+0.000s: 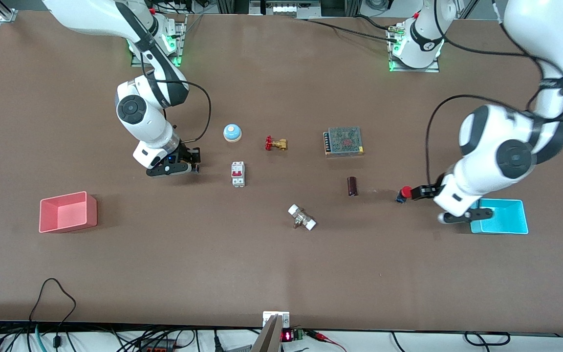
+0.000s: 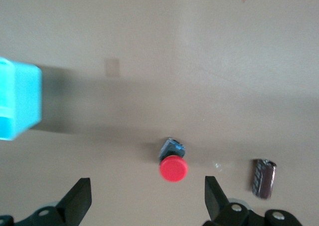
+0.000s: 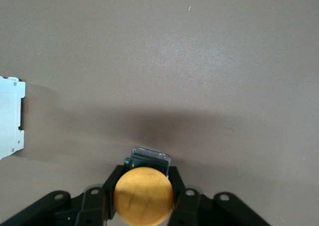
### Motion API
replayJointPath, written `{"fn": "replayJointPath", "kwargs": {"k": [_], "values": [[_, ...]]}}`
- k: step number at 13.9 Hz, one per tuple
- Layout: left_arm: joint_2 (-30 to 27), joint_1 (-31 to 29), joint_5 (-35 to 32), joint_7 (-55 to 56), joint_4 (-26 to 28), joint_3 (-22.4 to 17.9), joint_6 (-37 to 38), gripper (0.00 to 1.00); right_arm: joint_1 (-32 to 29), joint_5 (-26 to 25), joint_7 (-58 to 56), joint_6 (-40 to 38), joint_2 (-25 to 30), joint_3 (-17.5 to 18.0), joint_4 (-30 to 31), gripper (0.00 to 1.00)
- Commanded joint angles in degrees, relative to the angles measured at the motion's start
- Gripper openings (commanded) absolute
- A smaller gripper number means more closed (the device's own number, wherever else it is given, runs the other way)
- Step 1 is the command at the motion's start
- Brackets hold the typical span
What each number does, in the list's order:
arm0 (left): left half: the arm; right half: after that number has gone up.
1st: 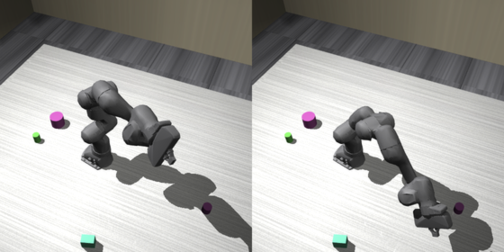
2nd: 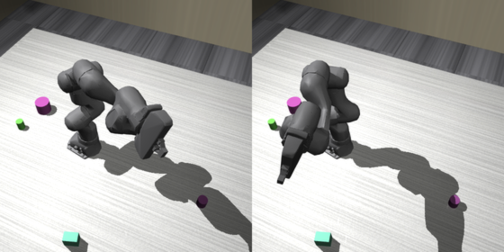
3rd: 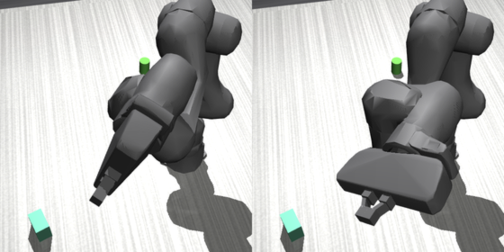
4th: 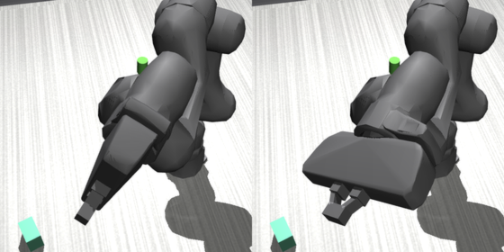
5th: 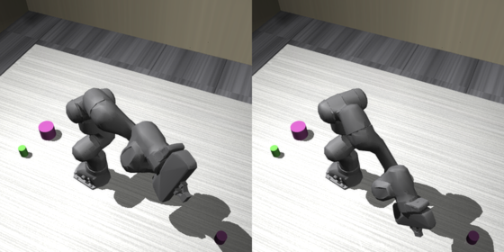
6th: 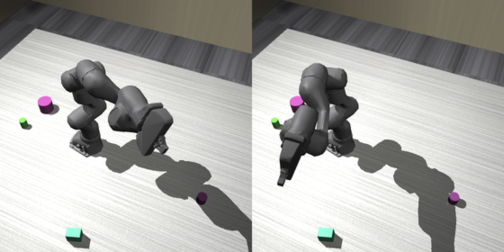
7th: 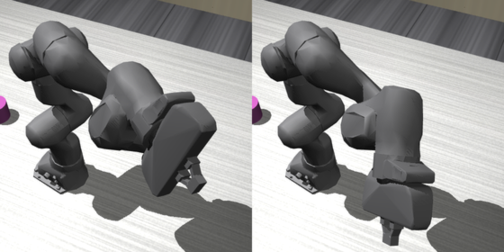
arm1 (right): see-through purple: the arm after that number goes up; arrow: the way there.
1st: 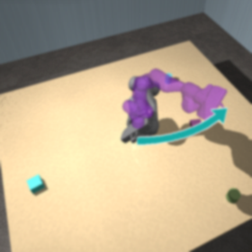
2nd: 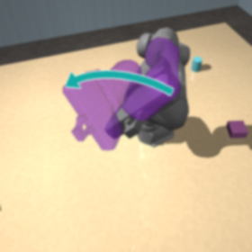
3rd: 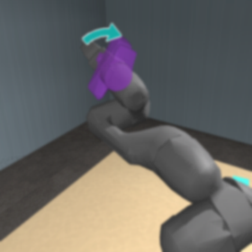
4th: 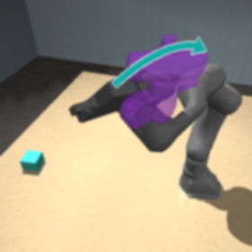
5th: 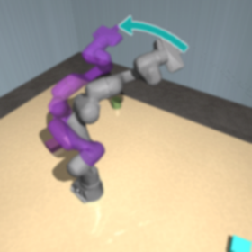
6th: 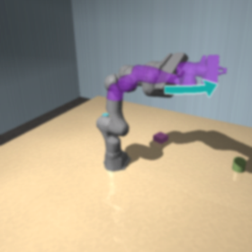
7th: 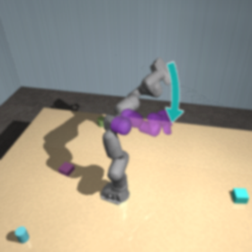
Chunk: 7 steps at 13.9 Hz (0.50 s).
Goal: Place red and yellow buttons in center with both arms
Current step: 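Set the buttons down and open both grippers, then raise them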
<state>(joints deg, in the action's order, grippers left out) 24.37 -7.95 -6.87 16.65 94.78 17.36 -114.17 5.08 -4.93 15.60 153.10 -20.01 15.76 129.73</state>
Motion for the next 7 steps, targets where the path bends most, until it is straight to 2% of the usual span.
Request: {"fn": "replayJointPath", "kwargs": {"k": [1,3,5,6,7], "values": [[0.51,-1.10,-0.95,-6.69,-10.98,0.04,10.69,1.00,0.02,-1.31,1.18,0.44,-0.47,-0.11,-0.53,0.57],[-0.63,-1.89,-0.78,-10.39,-17.76,0.13,18.86,1.00,-0.07,-1.31,1.18,0.44,-0.47,-0.11,-0.70,0.66],[-2.39,-2.07,-0.60,-11.37,-21.47,0.13,25.03,1.00,-0.24,-1.31,1.10,0.18,-0.29,-0.11,-1.67,0.71],[-3.00,-2.07,-0.34,-11.29,-21.83,0.22,26.53,1.00,-0.42,-1.23,1.01,-0.08,-0.12,-0.11,-2.54,0.78],[-4.23,-2.07,-0.42,-11.72,-21.83,0.22,27.94,1.00,-0.51,-1.05,1.79,-0.43,0.06,-0.11,-3.33,0.94]]}}
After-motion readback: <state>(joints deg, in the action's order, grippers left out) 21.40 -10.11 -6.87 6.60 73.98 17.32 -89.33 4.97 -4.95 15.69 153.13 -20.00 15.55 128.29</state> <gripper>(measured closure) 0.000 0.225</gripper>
